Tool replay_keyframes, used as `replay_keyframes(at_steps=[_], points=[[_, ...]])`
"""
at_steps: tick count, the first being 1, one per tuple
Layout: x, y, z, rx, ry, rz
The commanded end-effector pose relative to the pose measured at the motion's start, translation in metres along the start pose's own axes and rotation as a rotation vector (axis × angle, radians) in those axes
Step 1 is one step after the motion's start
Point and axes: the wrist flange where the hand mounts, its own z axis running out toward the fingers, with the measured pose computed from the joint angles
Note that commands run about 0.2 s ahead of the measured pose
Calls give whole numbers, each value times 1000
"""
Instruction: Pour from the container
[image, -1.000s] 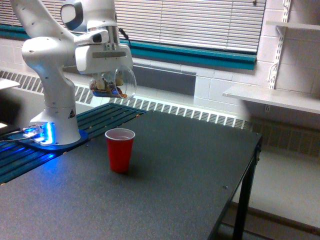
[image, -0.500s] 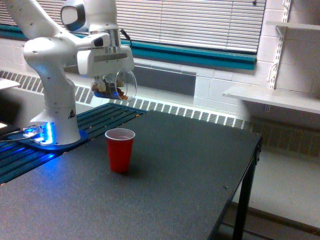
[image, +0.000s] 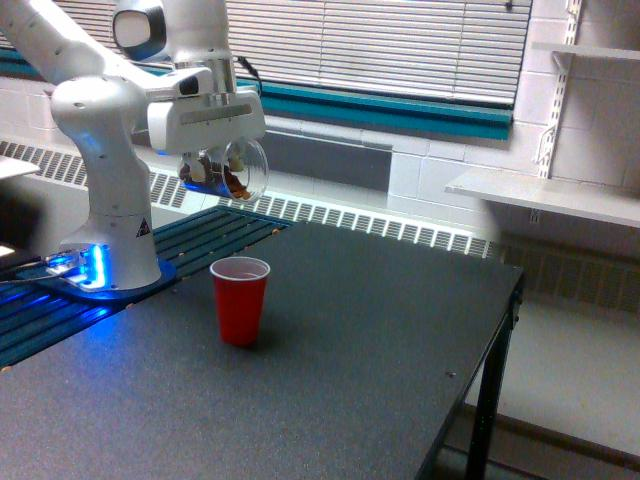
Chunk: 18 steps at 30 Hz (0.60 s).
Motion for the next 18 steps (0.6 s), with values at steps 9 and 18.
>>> replay_keyframes(at_steps=[9, 18], points=[[-15, 6, 24, -35, -56, 117], [-18, 12, 41, -53, -147, 119]])
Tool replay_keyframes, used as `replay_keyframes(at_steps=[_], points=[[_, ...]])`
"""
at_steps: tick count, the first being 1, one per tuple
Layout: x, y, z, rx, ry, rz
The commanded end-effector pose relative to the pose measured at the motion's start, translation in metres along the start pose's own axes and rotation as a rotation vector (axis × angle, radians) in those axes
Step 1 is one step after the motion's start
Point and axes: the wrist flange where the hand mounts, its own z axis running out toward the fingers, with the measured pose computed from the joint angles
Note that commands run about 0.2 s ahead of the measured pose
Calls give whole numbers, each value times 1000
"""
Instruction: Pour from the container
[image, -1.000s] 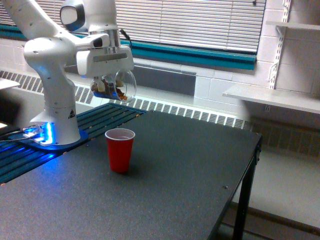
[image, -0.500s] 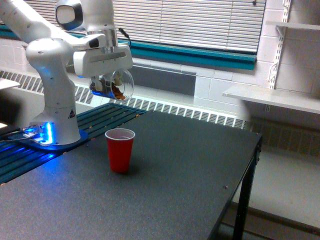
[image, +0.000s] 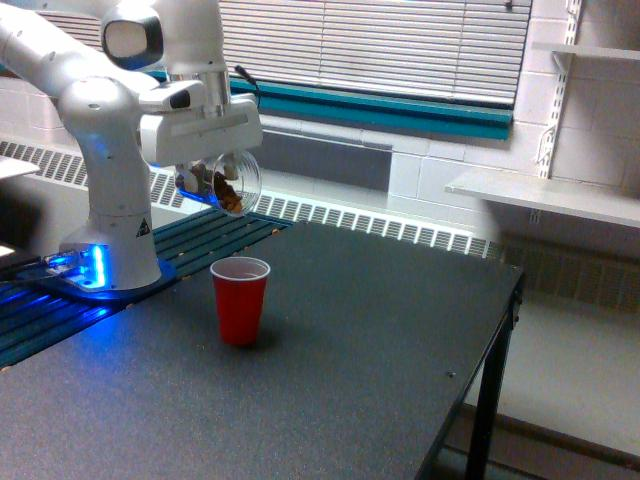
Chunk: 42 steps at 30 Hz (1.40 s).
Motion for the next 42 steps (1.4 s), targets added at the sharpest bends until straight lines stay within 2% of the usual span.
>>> replay_keyframes(at_steps=[1, 26, 42], points=[[-15, 2, 22, -39, -75, 39], [-34, -8, 44, -97, -158, -2], [-25, 4, 53, -140, -151, 0]])
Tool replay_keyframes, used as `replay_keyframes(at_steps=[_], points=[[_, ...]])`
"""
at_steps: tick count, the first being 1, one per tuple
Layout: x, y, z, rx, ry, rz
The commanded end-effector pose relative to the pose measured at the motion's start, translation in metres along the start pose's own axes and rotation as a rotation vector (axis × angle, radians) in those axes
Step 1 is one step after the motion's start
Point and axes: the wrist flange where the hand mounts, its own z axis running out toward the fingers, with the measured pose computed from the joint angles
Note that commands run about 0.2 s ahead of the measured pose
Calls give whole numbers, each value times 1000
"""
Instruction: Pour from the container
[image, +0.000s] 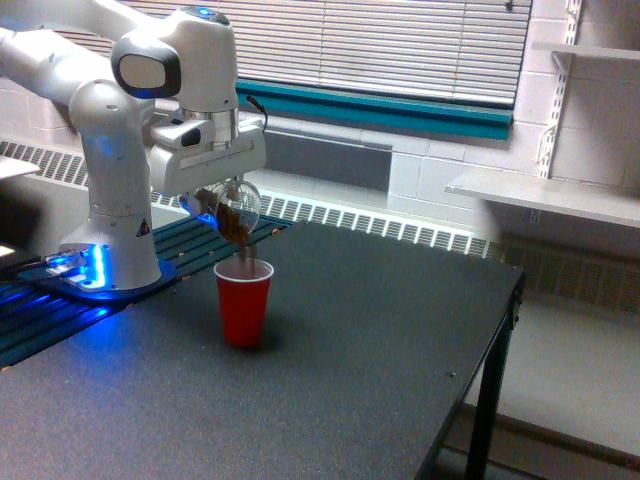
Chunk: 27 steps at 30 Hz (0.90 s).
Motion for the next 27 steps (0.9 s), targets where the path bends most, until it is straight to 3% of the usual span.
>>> replay_keyframes(at_steps=[1, 27], points=[[-6, 7, 13, -40, -7, -12], [-5, -1, 30, -48, -22, -64]])
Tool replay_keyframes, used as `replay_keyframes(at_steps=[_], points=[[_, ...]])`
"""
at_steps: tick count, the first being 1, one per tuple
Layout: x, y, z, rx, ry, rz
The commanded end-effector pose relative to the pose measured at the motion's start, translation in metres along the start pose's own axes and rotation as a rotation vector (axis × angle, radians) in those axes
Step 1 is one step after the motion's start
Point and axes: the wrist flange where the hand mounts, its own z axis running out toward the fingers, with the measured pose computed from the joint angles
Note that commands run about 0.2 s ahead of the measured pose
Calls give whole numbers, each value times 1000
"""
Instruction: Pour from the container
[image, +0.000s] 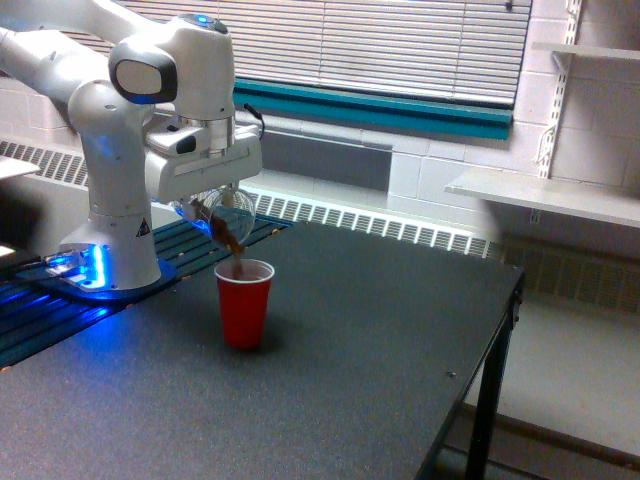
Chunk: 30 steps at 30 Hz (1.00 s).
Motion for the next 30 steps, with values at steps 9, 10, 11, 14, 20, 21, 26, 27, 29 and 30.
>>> replay_keyframes(at_steps=[9, 10, 11, 14, 20, 21, 26, 27, 29, 30], points=[[-14, -10, 28, -28, -36, -95], [-14, -10, 29, -27, -36, -97], [-14, -10, 29, -27, -38, -100], [-13, -9, 30, -27, -39, -106], [-11, -7, 31, -27, -43, -117], [-11, -7, 31, -26, -45, -119], [-12, -8, 31, -27, -45, -128], [-12, -8, 32, -27, -45, -131], [-13, -9, 32, -27, -47, -137], [-14, -9, 32, -27, -51, -145]])
